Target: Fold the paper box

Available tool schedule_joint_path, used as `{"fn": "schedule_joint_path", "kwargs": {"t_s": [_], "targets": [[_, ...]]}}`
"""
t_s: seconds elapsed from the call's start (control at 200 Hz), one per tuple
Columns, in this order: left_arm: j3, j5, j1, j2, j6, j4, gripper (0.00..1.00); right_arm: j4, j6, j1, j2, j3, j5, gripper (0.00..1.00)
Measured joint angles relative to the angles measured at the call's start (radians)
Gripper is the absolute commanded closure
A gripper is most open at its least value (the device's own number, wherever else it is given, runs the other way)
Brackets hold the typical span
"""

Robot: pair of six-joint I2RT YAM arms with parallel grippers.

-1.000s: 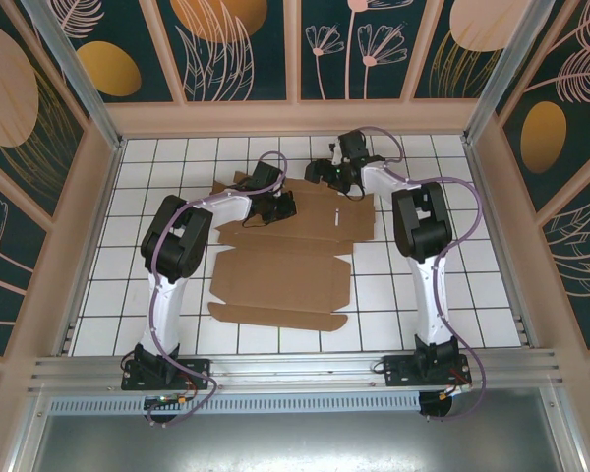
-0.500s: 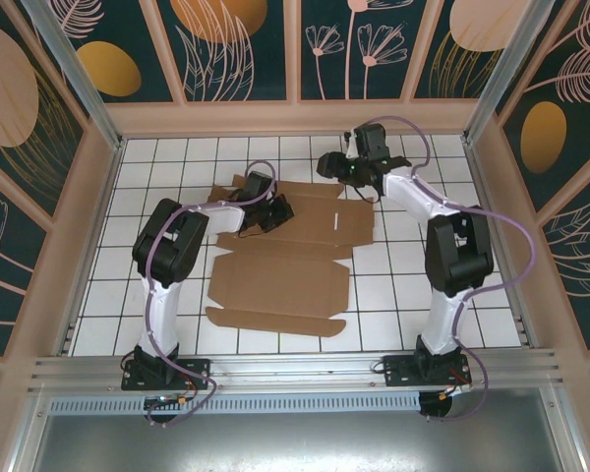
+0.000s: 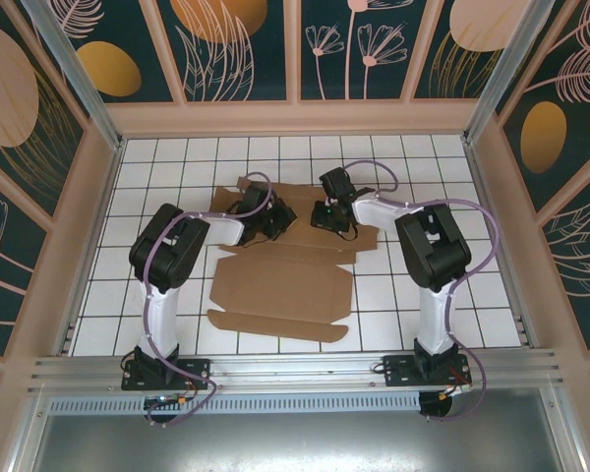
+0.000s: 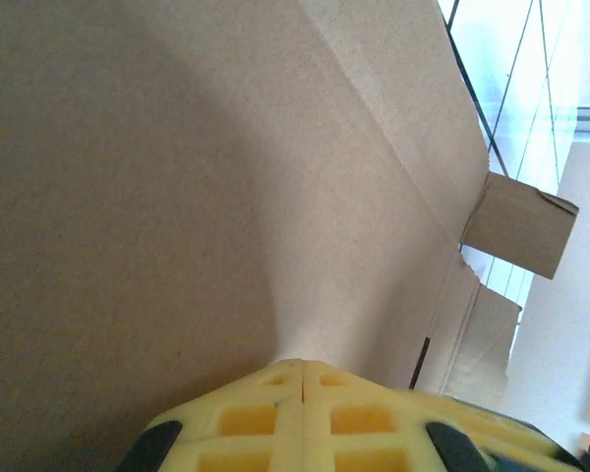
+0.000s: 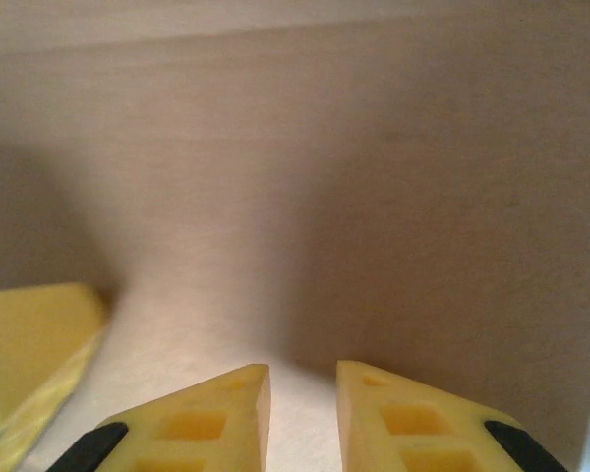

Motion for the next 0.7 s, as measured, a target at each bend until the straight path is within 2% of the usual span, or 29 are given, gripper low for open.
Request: {"fn": "schedule_joint_path", "kwargs": {"t_s": [0.325, 0.48, 0.586, 0.701], "targets": [[-0.035, 0.003, 0.000, -0.011, -0.013, 0.022, 1.00, -0.042, -0.080, -0.043, 0.108, 0.169, 0.033, 0.75], [-0.027, 0.009, 0.000, -0.014, 0.007, 0.010, 1.00, -0.044, -0.112, -0.042, 0.106, 0.172, 0.034, 0.76], [0.021, 0.006, 0.006, -0.030, 0.074, -0.066, 1.00, -0.050, -0.124, -0.034, 0.077, 0.145, 0.034, 0.74], [0.117, -0.003, 0.035, -0.087, 0.172, -0.182, 0.84, -0.078, -0.138, -0.011, 0.046, 0.142, 0.053, 0.59]]}}
